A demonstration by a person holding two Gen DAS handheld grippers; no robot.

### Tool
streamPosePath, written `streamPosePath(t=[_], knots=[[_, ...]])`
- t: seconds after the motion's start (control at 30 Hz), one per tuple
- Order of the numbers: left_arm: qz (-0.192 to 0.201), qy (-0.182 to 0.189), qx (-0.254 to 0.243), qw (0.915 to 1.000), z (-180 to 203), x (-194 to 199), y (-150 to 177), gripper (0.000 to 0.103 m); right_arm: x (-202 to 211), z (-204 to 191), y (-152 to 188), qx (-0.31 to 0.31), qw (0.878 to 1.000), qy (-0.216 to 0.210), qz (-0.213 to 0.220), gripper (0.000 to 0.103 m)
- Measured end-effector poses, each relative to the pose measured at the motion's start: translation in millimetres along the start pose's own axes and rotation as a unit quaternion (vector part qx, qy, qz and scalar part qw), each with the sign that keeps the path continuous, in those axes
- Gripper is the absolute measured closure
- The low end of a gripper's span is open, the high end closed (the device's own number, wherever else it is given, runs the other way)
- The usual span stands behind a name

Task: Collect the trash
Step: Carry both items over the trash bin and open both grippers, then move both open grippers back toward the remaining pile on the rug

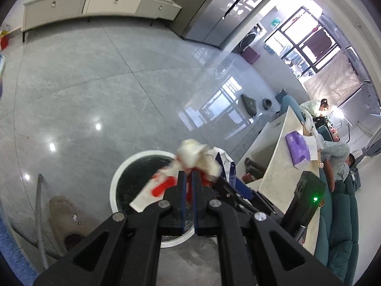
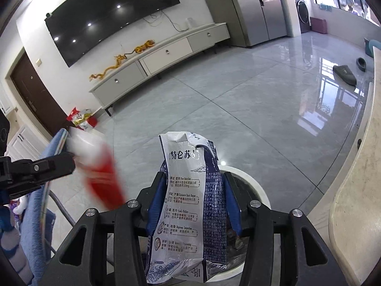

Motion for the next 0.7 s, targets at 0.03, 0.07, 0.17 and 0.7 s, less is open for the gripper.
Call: streamPosePath(t=[0.03, 0.07, 0.17, 0.7], knots=[[-0.007, 0.004, 0.0, 1.0, 0.0, -5.8, 0.2, 0.097, -1.9, 0.4, -0.1, 0.0, 1.0, 0.003, 0.0, 0.054], [-0.012, 0.005, -0.001, 0.9999, 0.1, -10.8, 0.3, 0.096, -1.6, 3.0, 1.1, 0.0, 1.0, 0.007, -0.001, 0.052], [-0.019, 0.003, -0.002, 0.9998, 1.0, -17.3, 4.4, 0.081, -2.3, 8.1, 1.9, -0.004, 1.0, 0.012, -0.002, 0.051], [0.055, -0.071, -0.054, 0.9945, 11.4, 75.0, 47.2, 0.061, 59.5, -24.8, 13.5, 0.04, 0.999, 0.025, 0.024, 0.048]])
Point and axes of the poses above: each gripper's, at about its wrist camera, not at the fingertips, and x roughly against the way its jaws point, z to its right, y to its underside, the point moved 7 cm from there along -x, roughly the way its jaws point, and after that the axes turned 11 degrees about -z, right-handed, at the moved point
